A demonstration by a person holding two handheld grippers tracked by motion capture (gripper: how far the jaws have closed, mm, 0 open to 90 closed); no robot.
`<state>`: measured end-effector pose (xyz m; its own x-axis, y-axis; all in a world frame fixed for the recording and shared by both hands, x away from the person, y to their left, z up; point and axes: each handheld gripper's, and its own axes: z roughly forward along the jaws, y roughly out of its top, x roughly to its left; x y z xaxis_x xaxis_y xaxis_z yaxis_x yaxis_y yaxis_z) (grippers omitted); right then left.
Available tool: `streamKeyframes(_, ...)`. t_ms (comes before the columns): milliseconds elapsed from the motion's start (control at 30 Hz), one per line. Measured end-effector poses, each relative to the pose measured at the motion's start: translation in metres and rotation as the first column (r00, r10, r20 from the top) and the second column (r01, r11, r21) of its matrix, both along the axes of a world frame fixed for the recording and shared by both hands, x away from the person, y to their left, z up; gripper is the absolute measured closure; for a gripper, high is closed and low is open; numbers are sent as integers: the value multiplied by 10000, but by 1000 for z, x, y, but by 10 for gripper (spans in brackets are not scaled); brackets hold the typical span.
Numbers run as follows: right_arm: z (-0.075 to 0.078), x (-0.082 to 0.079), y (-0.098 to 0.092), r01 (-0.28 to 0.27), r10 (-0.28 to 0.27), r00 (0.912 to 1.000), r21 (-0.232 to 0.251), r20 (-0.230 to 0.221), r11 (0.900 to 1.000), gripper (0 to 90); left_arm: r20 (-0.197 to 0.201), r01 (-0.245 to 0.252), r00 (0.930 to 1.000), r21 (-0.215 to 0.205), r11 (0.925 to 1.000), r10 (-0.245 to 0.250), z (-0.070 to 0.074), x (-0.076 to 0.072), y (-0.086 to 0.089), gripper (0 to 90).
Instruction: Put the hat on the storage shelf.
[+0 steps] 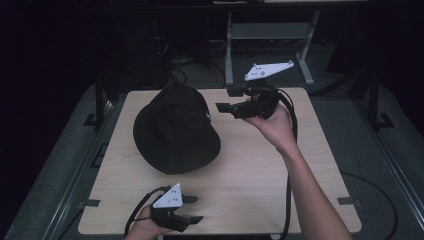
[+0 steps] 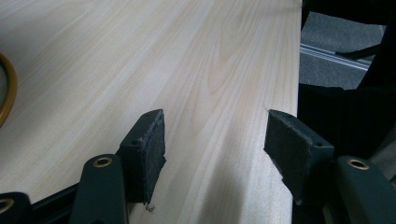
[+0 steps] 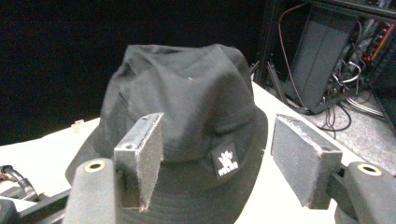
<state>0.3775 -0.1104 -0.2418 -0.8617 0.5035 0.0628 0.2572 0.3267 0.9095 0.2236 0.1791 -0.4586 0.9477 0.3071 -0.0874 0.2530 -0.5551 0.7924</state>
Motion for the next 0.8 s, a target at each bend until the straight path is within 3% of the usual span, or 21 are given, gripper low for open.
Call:
streamKeyframes(433, -20, -6, -34, 551, -544, 9981, 257, -302, 9981, 317, 92, -121, 9999, -195, 9997, 122, 0, 1, 0, 371)
streamKeyframes(800, -32, -11, -57, 925, -899, 9944, 459, -556, 9947, 298, 85, -150, 9999, -86, 9999, 151, -1, 1, -1, 345)
